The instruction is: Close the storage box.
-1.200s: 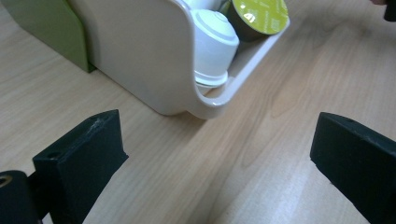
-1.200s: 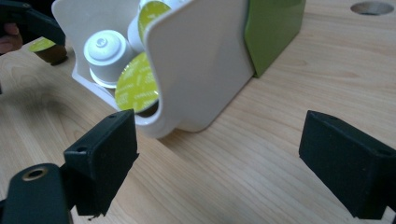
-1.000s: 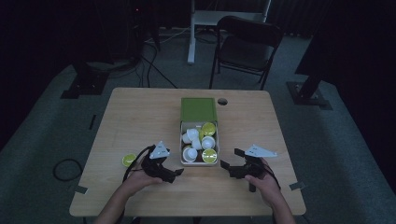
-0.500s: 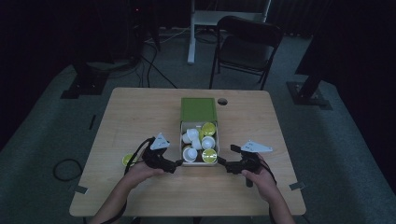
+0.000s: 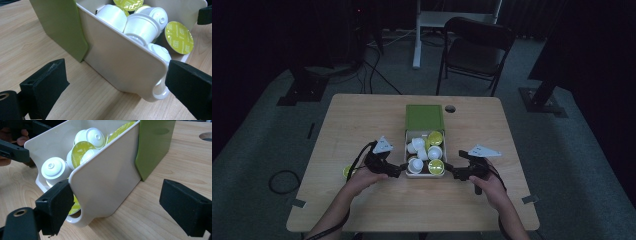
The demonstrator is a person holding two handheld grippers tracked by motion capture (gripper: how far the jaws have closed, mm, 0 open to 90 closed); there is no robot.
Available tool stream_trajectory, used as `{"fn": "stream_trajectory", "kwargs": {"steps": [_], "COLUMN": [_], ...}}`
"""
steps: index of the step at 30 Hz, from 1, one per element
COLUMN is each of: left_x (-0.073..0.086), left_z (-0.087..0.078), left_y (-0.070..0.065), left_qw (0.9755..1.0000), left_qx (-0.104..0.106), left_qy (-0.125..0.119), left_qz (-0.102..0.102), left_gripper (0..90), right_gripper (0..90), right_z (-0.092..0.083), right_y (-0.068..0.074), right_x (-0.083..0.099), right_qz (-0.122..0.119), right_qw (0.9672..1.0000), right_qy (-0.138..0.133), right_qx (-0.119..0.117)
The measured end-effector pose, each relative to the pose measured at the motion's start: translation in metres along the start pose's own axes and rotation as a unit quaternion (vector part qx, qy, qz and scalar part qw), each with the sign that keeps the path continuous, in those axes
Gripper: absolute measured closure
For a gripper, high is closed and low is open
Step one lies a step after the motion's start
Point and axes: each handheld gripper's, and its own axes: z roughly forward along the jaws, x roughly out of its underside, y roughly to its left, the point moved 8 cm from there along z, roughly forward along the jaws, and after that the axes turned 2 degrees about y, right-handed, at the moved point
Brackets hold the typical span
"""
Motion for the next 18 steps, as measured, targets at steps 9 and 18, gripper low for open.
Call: {"fn": "stream_trajectory", "kwargs": {"steps": [9,18], "left_x": [-0.0014,-0.0061], "left_z": [0.0038,0.0080], "left_y": [0.0042,0.0086], "left_qw": [1.0000,0.9998], "left_qx": [-0.003,-0.007], "left_qy": [0.006,0.015], "left_qz": [-0.003,0.007], "left_gripper": [4.1,4.1], "right_gripper": [11.8,11.8], "right_z": [0.0023,0.0050], "right_y": [-0.0022,-0.0061], "right_x": [-0.0028,-0.0055], "right_qz": [0.001,0.003], "right_qw": [1.0000,0.9999], "right_qy": [0.002,0.003], "right_qx": [0.004,0.010]}}
